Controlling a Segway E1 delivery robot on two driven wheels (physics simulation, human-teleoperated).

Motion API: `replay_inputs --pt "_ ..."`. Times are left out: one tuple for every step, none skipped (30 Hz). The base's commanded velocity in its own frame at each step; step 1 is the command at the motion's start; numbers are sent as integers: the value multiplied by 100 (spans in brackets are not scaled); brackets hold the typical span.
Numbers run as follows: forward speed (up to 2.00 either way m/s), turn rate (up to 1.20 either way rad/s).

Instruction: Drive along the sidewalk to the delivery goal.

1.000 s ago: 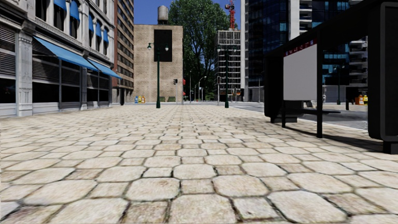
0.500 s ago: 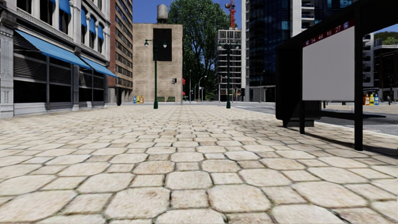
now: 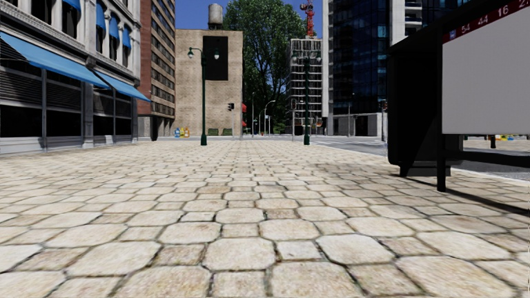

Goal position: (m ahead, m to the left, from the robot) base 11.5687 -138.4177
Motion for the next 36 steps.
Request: replay_inputs --pt "200 0" --pt "200 0" --pt "200 0" --pt "200 0" --pt "200 0" --pt "200 0" --pt "200 0" --pt "200 0" --pt "200 0" --pt "200 0" --pt "200 0" --pt "200 0" --pt "200 0" --pt "200 0" --pt "200 0" --pt "200 0" --pt "200 0" --pt "200 0" --pt "200 0" --pt "200 0" --pt "200 0" --pt "200 0" --pt "200 0" --pt "200 0" --pt "200 0" --pt "200 0" --pt "200 0" --pt "200 0" --pt "200 0" --pt "200 0" --pt "200 0" --pt "200 0" --pt "200 0" --pt "200 0" --pt "200 0" --pt "200 0"
